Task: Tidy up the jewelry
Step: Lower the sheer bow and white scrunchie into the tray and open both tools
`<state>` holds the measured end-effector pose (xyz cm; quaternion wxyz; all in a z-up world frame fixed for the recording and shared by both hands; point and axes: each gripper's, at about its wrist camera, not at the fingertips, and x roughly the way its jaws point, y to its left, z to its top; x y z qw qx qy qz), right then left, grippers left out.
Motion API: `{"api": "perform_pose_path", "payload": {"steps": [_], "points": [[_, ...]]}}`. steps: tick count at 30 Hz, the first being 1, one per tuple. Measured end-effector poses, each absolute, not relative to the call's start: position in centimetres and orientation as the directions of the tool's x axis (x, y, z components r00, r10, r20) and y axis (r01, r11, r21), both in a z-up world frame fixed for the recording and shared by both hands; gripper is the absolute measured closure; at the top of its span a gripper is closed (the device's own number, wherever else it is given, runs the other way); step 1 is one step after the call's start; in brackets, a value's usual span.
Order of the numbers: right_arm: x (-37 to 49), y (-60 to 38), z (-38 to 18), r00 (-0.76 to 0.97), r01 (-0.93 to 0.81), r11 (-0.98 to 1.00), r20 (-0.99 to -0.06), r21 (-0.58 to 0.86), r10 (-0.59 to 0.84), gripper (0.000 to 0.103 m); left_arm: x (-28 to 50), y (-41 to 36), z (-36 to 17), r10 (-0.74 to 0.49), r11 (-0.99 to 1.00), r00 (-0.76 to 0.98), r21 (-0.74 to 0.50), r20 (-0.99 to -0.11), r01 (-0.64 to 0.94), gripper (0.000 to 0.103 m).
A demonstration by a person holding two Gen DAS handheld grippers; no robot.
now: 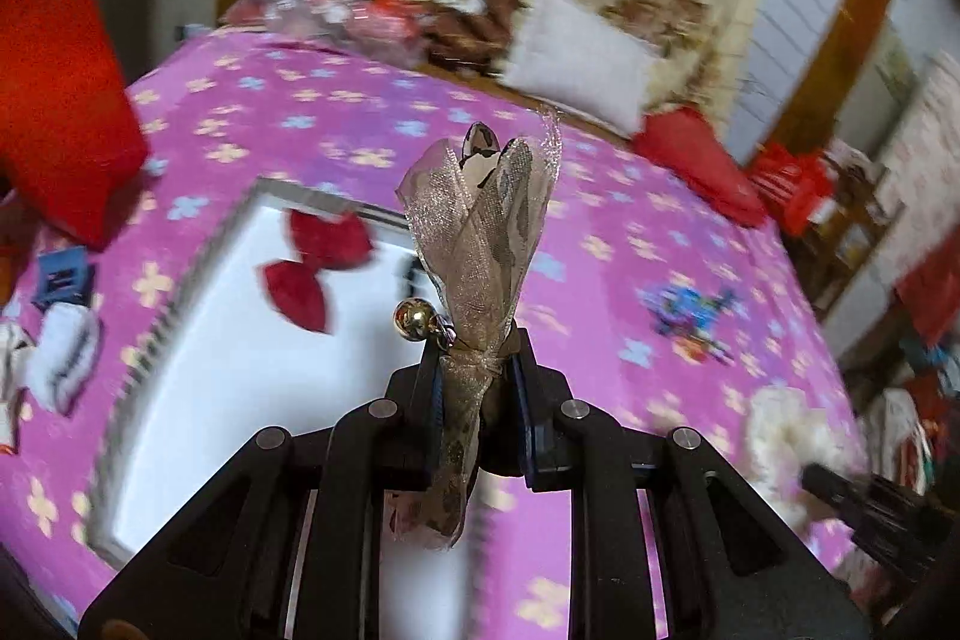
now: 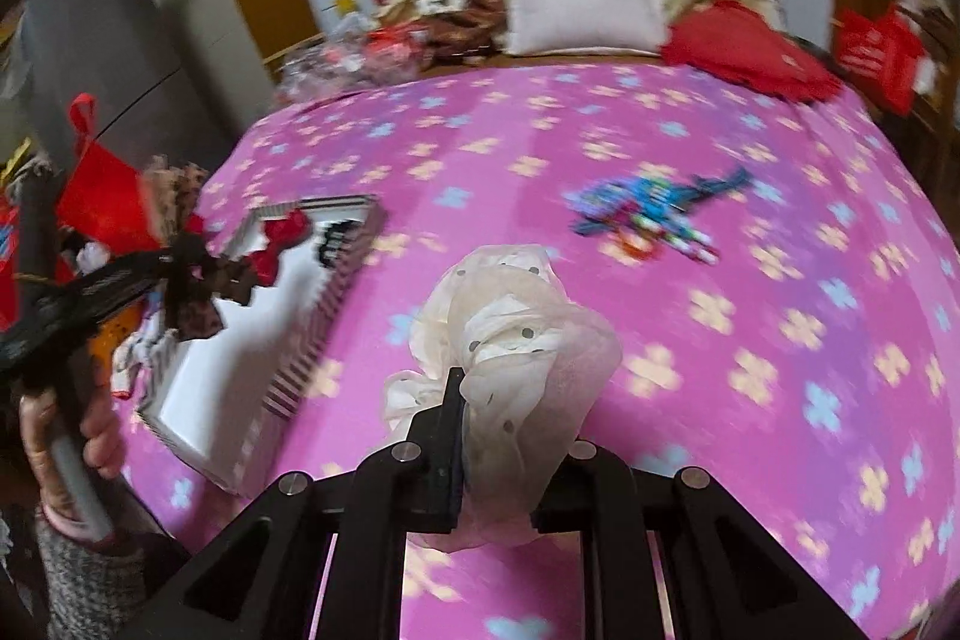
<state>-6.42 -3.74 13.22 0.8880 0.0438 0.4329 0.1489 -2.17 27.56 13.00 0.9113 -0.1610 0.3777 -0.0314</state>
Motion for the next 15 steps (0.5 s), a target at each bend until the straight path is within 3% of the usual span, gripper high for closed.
{"api": "perform_pose_path", "payload": {"steps": [7,15], "points": [[-1.8,6.3,13.9,0.514,-0.364,0.911,-0.774,0.195,0.37,0.089,-0.3,34.3,8.5,-0.178,0.891,0.658,-0.403,-0.732,-0.207,0.085],[2.4,17.6,9.4,0.381,-0.471,0.854,-0.821,0.223,0.425,0.089,1.1,36.3,5.9,-0.085,0.903,0.565,-0.304,-0.821,-0.305,0.085]]}}
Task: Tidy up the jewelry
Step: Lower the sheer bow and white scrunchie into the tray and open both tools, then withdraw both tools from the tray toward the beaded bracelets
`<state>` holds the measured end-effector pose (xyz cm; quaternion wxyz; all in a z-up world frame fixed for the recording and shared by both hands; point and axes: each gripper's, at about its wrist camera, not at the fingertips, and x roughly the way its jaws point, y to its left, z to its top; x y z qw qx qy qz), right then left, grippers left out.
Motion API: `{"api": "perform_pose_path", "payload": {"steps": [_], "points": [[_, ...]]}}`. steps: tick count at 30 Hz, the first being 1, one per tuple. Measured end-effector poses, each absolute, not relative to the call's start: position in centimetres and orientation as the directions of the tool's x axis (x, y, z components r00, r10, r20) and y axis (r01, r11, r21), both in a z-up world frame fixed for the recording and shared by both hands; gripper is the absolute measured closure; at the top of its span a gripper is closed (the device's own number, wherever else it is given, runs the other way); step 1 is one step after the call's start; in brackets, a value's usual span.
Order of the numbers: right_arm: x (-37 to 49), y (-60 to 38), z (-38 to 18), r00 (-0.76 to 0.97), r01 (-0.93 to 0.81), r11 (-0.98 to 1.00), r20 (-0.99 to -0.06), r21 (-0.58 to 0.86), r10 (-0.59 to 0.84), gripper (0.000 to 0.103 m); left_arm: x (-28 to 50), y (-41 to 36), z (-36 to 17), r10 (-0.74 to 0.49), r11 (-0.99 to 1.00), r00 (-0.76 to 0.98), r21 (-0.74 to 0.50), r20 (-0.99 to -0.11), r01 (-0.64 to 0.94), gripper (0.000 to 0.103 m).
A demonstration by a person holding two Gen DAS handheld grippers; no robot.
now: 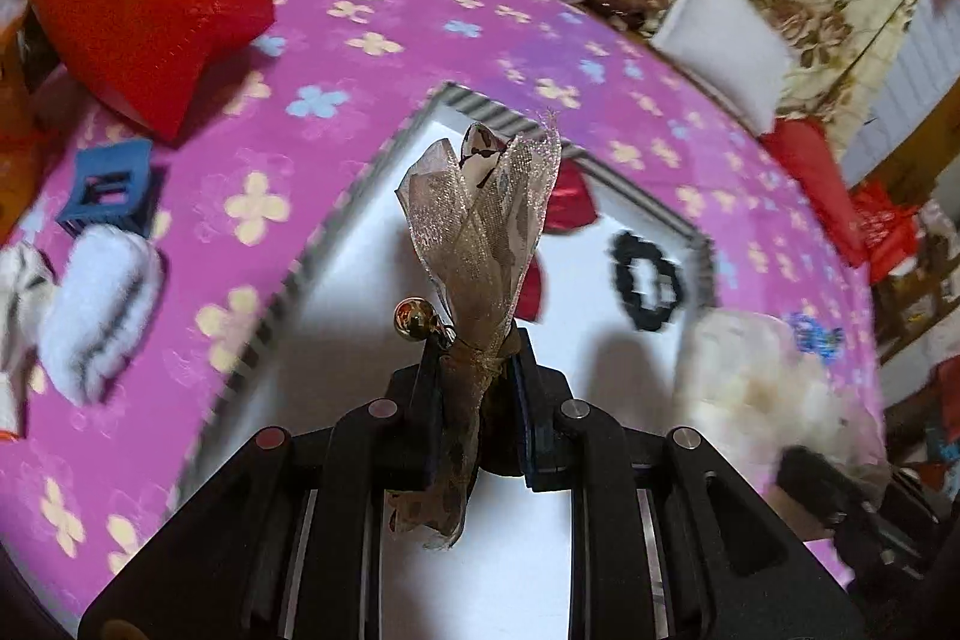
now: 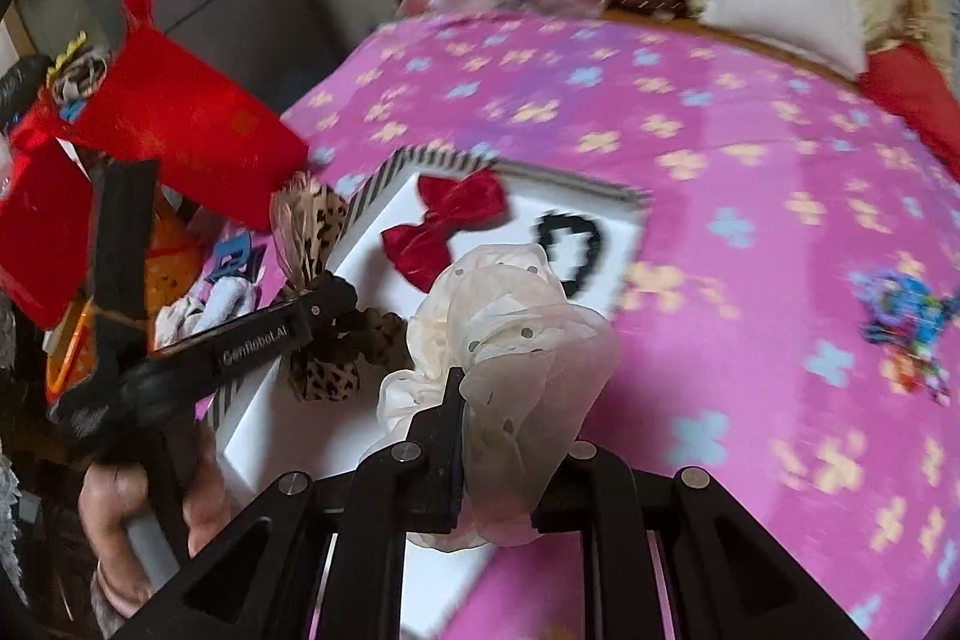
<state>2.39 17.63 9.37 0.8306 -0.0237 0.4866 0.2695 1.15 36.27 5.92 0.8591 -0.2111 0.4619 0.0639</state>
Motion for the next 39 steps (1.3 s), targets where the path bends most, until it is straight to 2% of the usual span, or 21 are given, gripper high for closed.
{"api": "perform_pose_path", "payload": {"steps": [10,13,15,20,28,34,39], "points": [[5.3,21.0,3.6,0.304,-0.439,0.873,-0.879,0.212,0.367,0.088,2.4,37.7,4.5,-0.032,0.896,0.508,-0.25,-0.861,-0.368,0.082],[5.5,21.1,3.3,0.323,-0.44,0.88,-0.882,0.181,0.343,0.074,2.3,38.0,4.6,-0.055,0.887,0.518,-0.28,-0.854,-0.368,0.073],[5.4,21.1,3.6,0.353,-0.443,0.883,-0.875,0.156,0.332,0.056,2.1,38.1,4.9,-0.07,0.883,0.533,-0.301,-0.843,-0.36,0.07],[4.7,19.9,5.0,0.402,-0.44,0.889,-0.857,0.128,0.322,0.055,1.7,37.9,5.7,-0.082,0.88,0.567,-0.326,-0.819,-0.345,0.061],[0.2,14.4,7.1,0.457,-0.399,0.905,-0.823,0.15,0.338,0.055,0.6,36.8,7.1,-0.05,0.903,0.63,-0.304,-0.775,-0.303,0.057],[-6.6,6.0,7.3,0.53,-0.35,0.936,-0.818,0.029,0.223,0.055,-0.8,36.8,7.8,0.061,0.893,0.649,-0.248,-0.758,-0.375,0.057],[-11.0,-2.0,5.9,0.54,-0.24,0.971,-0.833,-0.016,0.12,0.055,-3.0,35.1,9.4,0.091,0.902,0.705,-0.242,-0.703,-0.357,0.057]]}}
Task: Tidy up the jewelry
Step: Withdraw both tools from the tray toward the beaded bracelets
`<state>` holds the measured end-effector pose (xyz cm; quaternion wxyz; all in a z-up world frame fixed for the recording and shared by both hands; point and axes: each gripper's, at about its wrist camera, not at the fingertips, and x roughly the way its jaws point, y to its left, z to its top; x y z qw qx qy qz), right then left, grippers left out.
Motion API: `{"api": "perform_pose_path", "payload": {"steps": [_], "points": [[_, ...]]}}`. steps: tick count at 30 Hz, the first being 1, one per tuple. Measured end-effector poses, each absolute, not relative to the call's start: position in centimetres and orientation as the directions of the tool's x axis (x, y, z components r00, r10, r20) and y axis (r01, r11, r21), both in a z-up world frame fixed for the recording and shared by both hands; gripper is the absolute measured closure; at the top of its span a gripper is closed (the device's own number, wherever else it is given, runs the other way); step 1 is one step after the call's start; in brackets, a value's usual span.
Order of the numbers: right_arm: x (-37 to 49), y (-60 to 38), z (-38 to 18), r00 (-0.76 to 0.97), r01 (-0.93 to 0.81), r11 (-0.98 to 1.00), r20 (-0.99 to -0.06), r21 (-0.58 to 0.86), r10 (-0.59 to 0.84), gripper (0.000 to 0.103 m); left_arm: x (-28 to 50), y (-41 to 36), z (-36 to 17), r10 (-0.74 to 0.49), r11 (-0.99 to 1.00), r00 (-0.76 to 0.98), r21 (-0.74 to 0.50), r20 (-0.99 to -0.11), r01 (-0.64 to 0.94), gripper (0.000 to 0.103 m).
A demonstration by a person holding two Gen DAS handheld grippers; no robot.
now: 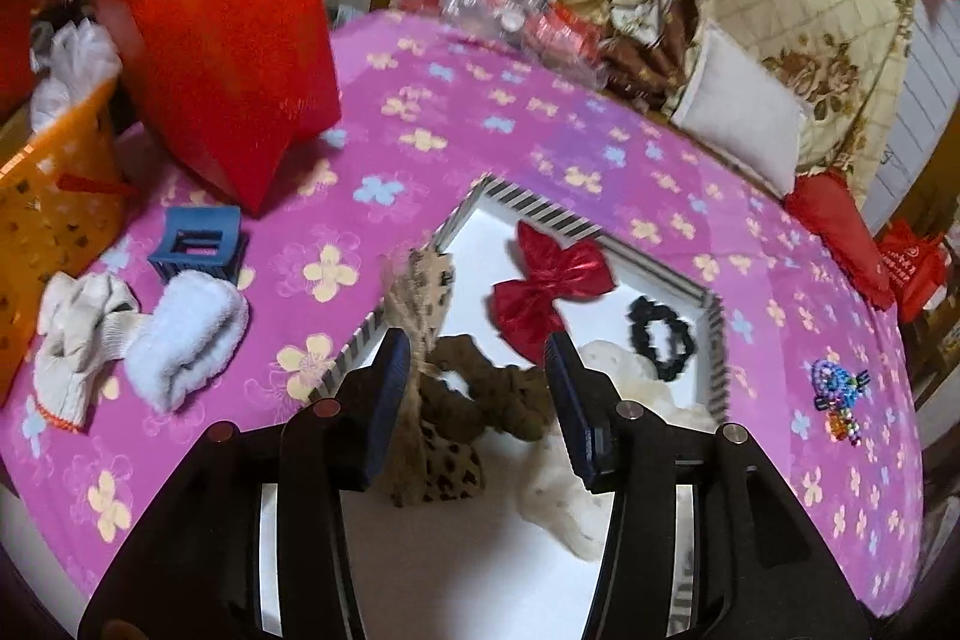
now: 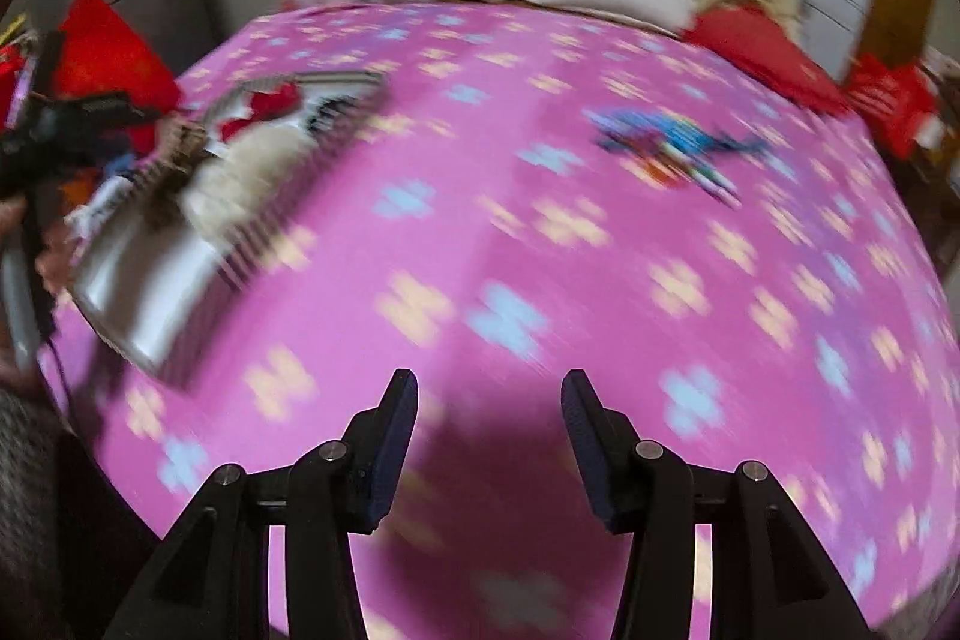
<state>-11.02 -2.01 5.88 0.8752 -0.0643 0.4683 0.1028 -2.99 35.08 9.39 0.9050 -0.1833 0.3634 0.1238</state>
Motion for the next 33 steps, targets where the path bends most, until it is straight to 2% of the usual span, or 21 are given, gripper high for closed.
{"api": "perform_pose_path", "payload": {"steps": [4,9,14,19,24,27,33], "points": [[-12.8,-7.3,5.1,0.525,-0.142,0.99,-0.846,0.02,0.092,0.055,-5.1,31.8,11.2,0.05,0.925,0.754,-0.255,-0.655,-0.283,0.057],[-14.6,-12.1,5.6,0.548,-0.059,0.997,-0.832,0.059,0.082,0.055,-7.0,25.1,12.8,0.013,0.969,0.77,-0.182,-0.637,-0.167,0.057],[-15.6,-14.2,5.7,0.568,-0.029,0.994,-0.817,0.103,0.101,0.055,-9.4,19.5,12.9,-0.047,0.988,0.745,-0.143,-0.665,-0.066,0.055],[-16.1,-14.8,5.5,0.561,-0.034,0.992,-0.819,0.121,0.119,0.055,-11.3,15.2,12.1,-0.123,0.984,0.701,-0.179,-0.703,-0.006,0.054],[-13.6,-13.6,9.7,0.63,-0.075,0.991,-0.765,0.111,0.134,0.055,-12.4,12.4,11.8,-0.122,0.989,0.685,-0.144,-0.719,0.024,0.054],[-13.7,-13.7,11.5,0.66,-0.091,0.982,-0.729,0.164,0.183,0.055,-13.4,11.7,12.1,-0.123,0.99,0.685,-0.138,-0.718,0.033,0.054],[-16.5,-15.0,6.8,0.597,-0.044,0.99,-0.791,0.133,0.133,0.054,-15.1,10.3,11.1,-0.133,0.99,0.674,-0.124,-0.727,0.061,0.054]]}}
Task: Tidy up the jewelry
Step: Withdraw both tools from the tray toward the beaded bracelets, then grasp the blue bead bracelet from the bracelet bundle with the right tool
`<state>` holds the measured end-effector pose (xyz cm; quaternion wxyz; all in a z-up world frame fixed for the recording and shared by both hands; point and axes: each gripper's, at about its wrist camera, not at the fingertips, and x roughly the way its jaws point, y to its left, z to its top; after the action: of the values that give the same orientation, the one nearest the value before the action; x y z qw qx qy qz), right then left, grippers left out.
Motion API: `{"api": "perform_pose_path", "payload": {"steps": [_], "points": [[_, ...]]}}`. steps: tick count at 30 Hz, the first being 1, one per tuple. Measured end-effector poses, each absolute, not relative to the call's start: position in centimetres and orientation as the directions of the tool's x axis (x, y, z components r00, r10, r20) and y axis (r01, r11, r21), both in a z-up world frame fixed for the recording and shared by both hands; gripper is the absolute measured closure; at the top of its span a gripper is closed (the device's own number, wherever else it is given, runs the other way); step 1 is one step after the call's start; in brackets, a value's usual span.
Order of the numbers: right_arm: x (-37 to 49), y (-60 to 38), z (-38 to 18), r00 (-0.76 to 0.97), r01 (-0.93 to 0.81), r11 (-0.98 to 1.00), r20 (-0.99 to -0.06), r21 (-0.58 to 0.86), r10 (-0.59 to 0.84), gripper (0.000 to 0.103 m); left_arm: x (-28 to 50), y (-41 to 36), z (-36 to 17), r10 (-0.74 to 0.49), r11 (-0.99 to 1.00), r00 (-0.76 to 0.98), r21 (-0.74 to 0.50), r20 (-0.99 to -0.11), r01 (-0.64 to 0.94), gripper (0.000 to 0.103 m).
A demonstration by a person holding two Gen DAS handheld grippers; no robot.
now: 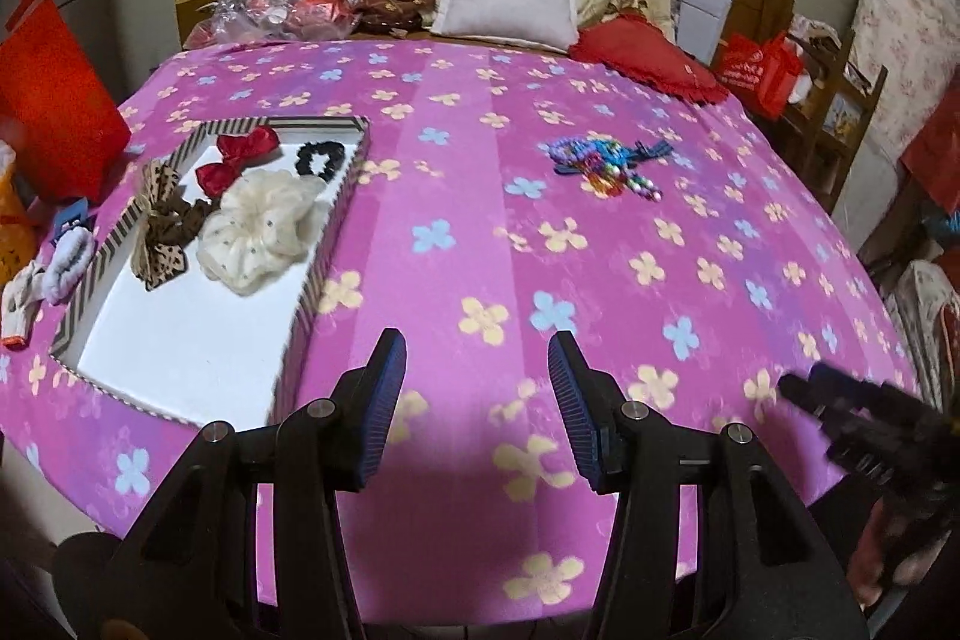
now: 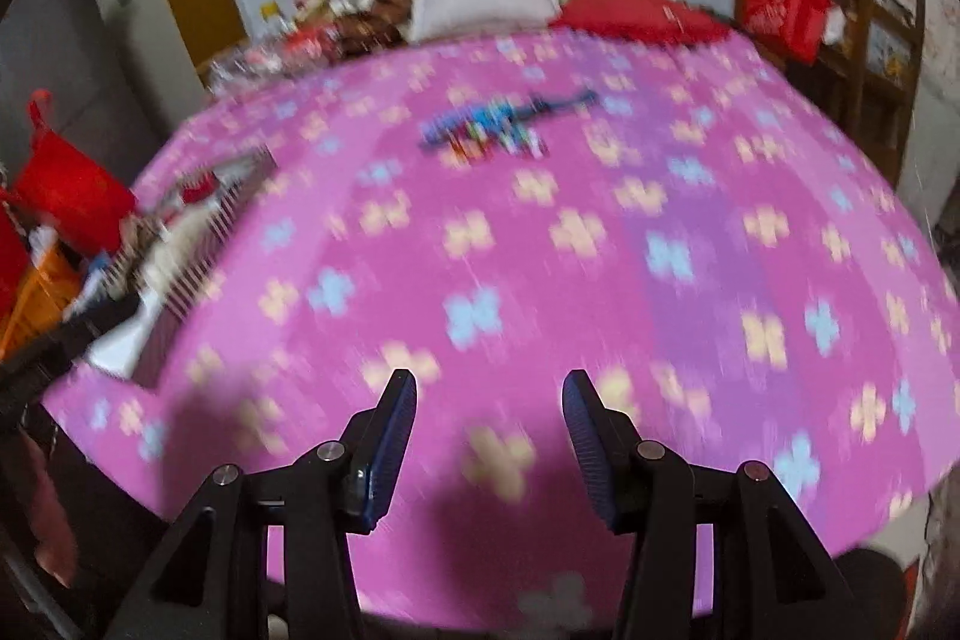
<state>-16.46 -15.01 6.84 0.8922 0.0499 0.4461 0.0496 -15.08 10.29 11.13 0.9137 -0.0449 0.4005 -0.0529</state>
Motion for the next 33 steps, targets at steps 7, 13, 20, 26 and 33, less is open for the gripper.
{"api": "perform_pose_path", "payload": {"steps": [7,13,20,26,33], "points": [[-15.9,-18.9,4.6,0.576,0.044,0.984,-0.809,0.172,0.115,0.054,-15.2,8.7,10.0,-0.131,0.991,0.653,-0.103,-0.746,0.081,0.054],[-13.6,-19.8,5.0,0.608,0.048,0.985,-0.787,0.167,0.104,0.054,-14.6,7.9,8.8,-0.114,0.993,0.631,-0.076,-0.768,0.086,0.054],[-9.8,-20.6,5.2,0.609,0.016,0.991,-0.787,0.133,0.096,0.054,-13.3,7.4,7.2,-0.082,0.997,0.599,-0.06,-0.796,0.058,0.054],[-4.4,-23.6,6.1,0.631,0.04,0.987,-0.77,0.155,0.095,0.054,-12.1,7.3,7.1,-0.066,0.998,0.584,-0.053,-0.809,0.04,0.054],[4.4,-25.3,5.4,0.598,0.067,0.958,-0.78,0.278,0.184,0.054,-10.9,7.3,5.3,-0.064,0.998,0.557,-0.057,-0.828,0.03,0.054]]}}
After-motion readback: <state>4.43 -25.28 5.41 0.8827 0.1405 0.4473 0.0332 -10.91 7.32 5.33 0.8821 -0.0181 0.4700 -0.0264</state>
